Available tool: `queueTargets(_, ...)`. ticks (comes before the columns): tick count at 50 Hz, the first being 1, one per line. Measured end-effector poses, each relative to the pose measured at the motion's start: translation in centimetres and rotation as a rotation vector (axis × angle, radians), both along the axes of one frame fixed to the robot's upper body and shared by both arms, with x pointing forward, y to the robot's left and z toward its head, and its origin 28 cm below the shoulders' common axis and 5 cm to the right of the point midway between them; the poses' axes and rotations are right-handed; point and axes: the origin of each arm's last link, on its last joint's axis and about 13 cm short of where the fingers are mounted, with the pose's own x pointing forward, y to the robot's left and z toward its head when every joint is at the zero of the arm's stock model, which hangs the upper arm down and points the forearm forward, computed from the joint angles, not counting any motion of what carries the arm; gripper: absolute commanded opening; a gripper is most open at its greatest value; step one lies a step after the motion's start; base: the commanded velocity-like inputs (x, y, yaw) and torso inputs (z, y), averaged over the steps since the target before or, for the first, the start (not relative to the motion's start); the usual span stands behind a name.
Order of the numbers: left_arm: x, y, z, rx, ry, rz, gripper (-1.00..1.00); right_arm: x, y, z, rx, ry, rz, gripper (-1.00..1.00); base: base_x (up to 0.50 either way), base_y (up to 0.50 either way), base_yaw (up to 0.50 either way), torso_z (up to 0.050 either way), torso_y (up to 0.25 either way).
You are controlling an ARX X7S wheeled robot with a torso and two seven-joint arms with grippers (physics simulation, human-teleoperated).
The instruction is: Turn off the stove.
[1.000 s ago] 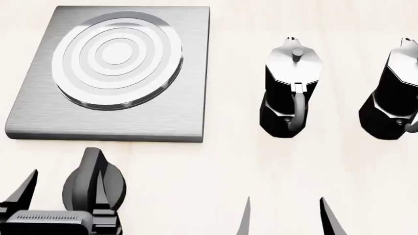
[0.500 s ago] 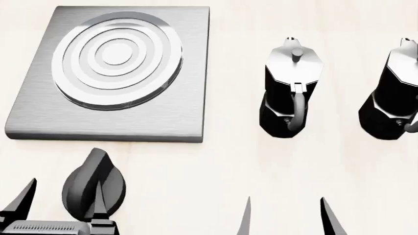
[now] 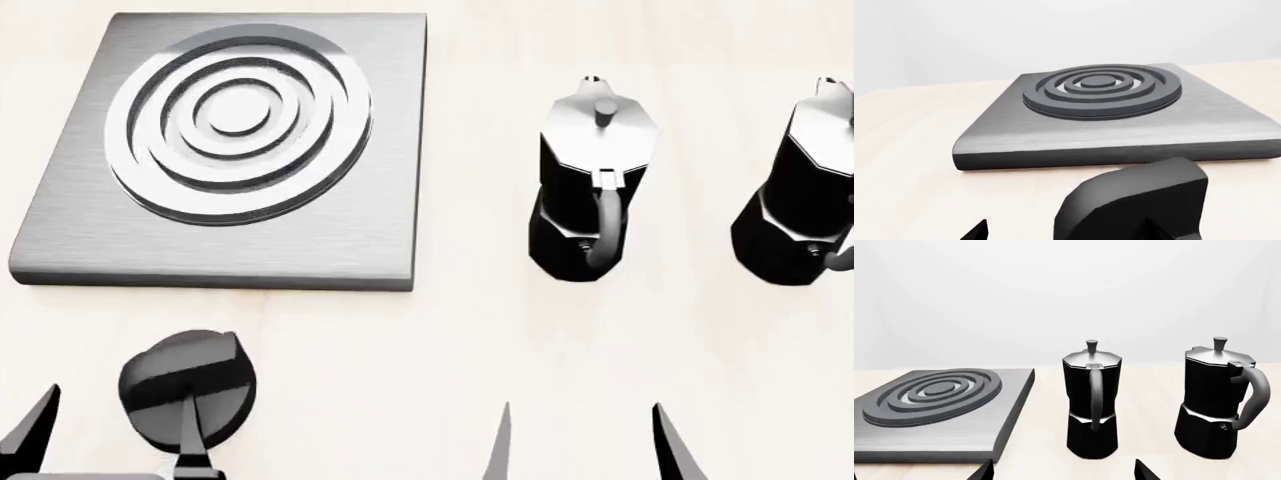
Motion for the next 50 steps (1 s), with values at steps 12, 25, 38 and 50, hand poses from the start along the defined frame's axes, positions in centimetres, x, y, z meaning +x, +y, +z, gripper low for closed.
queueTargets(12,-0.4,0.6,-0.1,-0.007,0.009,0.045,1.00,0.0,0.0,0.0,-0.001,0.000,0.000,1.00,0.00,0.00,0.00,0.000,-0.001)
queueTargets(25,-0.3,1.4,-0.2,-0.007,0.012,0.104,1.00,0.0,0.0,0.0,-0.002,0.000,0.000,1.00,0.00,0.00,0.00,0.000,0.000)
queueTargets(38,0.8,2.2,-0.1,0.014,-0.017,0.168,1.00,0.0,0.0,0.0,-0.001,0.001,0.001,1.00,0.00,0.00,0.00,-0.001,-0.002)
queueTargets(50,1.6,2.6,0.0,0.031,-0.029,0.193,1.00,0.0,0.0,0.0,-0.001,0.002,0.002,1.00,0.00,0.00,0.00,0.000,-0.002)
